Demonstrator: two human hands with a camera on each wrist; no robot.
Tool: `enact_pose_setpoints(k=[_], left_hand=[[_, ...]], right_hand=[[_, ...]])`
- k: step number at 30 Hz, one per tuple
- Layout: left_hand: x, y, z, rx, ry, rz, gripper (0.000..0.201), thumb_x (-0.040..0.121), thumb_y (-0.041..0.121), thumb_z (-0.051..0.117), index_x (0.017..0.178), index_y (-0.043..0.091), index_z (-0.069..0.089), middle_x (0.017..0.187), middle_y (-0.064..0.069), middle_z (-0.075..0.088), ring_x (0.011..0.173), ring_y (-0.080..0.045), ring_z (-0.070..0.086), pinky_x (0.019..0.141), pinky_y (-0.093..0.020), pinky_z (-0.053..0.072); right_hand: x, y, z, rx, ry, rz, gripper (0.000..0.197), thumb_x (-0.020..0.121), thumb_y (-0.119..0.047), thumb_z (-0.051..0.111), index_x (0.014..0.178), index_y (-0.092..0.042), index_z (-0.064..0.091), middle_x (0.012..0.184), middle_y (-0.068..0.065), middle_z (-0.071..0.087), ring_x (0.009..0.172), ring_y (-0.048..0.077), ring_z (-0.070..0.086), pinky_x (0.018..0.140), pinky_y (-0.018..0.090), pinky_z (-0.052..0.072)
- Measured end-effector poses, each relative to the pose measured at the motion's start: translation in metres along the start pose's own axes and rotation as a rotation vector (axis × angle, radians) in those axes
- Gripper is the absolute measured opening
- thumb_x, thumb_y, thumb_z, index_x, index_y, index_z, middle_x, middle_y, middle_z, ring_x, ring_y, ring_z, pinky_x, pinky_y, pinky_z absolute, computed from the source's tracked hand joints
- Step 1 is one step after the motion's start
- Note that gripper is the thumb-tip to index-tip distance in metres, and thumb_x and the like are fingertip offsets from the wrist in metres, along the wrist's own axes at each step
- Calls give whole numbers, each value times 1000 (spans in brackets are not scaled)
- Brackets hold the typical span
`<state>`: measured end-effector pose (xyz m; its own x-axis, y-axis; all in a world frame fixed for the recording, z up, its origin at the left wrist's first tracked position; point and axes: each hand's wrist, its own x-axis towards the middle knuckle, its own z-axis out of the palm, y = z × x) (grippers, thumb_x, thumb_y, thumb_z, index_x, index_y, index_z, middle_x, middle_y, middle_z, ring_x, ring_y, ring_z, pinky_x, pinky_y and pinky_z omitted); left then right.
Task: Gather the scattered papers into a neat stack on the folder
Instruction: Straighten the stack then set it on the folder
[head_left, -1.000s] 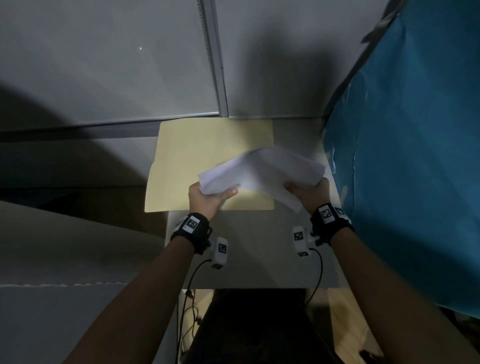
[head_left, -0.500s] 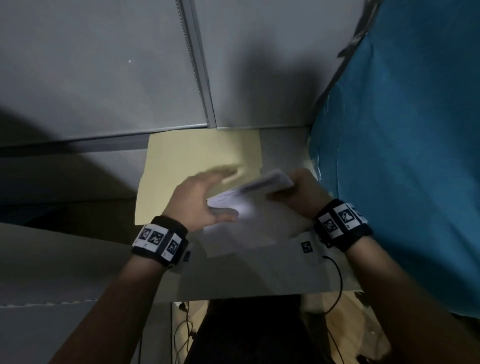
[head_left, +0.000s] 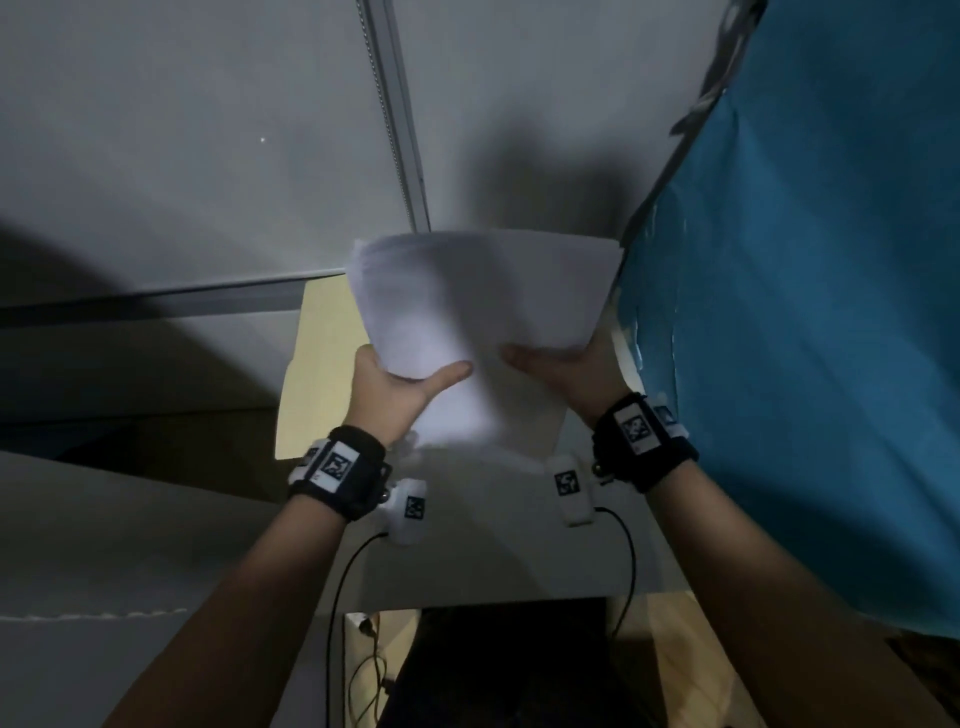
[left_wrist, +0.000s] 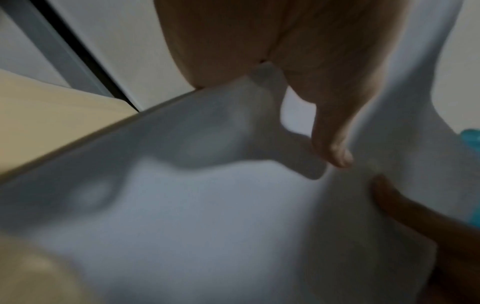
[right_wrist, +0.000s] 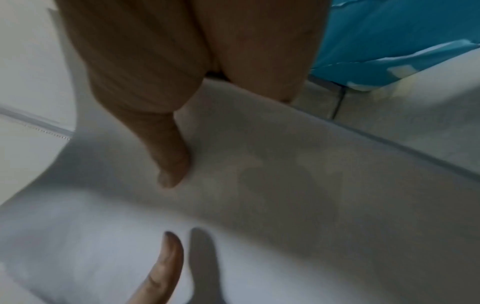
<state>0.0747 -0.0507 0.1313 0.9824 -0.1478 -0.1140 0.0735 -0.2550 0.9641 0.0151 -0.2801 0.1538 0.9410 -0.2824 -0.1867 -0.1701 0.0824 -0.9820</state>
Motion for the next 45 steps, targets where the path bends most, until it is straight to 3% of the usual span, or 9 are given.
enact_pose_setpoints(k=[4, 9, 14, 18, 25, 29, 34, 41, 45], left_hand=[[4, -9, 19, -105, 148, -37, 51, 69, 19, 103, 111, 14, 75, 104, 10, 81, 97, -1, 78, 80, -18, 62], [10, -39, 36, 4, 113, -104, 61, 67, 23, 104, 115, 27, 66, 109, 13, 74, 94, 13, 68, 83, -17, 58], [19, -54, 52, 94, 135, -122, 50, 75, 35, 99, 110, 18, 68, 108, -4, 75, 100, -22, 72, 93, -41, 61], [28, -47, 43, 69, 102, -103, 35, 76, 31, 99, 83, 14, 69, 92, -15, 80, 82, -22, 75, 79, -41, 63], [29, -113, 38, 380, -147, -230, 53, 73, 18, 98, 118, 10, 72, 119, -10, 77, 115, -33, 72, 94, -41, 60], [41, -146, 13, 732, -184, -108, 92, 89, 15, 82, 168, 25, 34, 175, -10, 30, 161, -34, 28, 130, -46, 27], [50, -159, 10, 1131, -336, -379, 95, 98, 46, 69, 166, 55, 4, 180, 2, -13, 166, -41, -5, 122, -75, 22], [-5, -165, 39, 1191, -448, -308, 73, 105, 42, 50, 168, 44, 13, 177, 4, 7, 160, -36, 17, 116, -64, 37], [-5, -157, 36, 1176, -208, -133, 84, 93, 32, 71, 166, 27, 29, 164, -8, 39, 142, -37, 46, 107, -52, 47]], right_hand=[[8, -2, 3, -216, 76, -34, 22, 73, -27, 91, 85, -24, 73, 89, 5, 77, 87, 18, 74, 72, 46, 63], [21, 32, -2, -247, 53, 0, 26, 82, -7, 83, 96, -20, 65, 84, -18, 62, 68, -19, 60, 58, -1, 43], [37, 62, -2, -232, 144, 109, 35, 79, -12, 86, 108, -5, 68, 98, 2, 70, 88, 16, 68, 86, 39, 61], [44, 66, -18, -235, 144, 60, 25, 75, -21, 89, 86, -6, 73, 93, 20, 74, 89, 37, 70, 72, 55, 59], [31, 100, -21, -299, 161, 186, 20, 82, -25, 83, 85, -7, 75, 91, 22, 75, 84, 37, 72, 74, 43, 60], [27, 73, -51, -374, 175, 116, 11, 84, -21, 81, 90, -15, 74, 76, -4, 72, 60, -7, 65, 52, 14, 52], [19, 67, -72, -327, 128, 75, 23, 83, -14, 83, 103, -7, 73, 82, -10, 73, 63, -11, 66, 55, 9, 50], [19, 72, -56, -231, 150, 59, 18, 82, -11, 83, 95, -5, 73, 76, -12, 70, 58, -10, 66, 54, 12, 51], [23, 78, -50, -235, 141, 58, 27, 82, -12, 84, 101, 4, 74, 78, -8, 71, 58, -9, 67, 51, 9, 49]])
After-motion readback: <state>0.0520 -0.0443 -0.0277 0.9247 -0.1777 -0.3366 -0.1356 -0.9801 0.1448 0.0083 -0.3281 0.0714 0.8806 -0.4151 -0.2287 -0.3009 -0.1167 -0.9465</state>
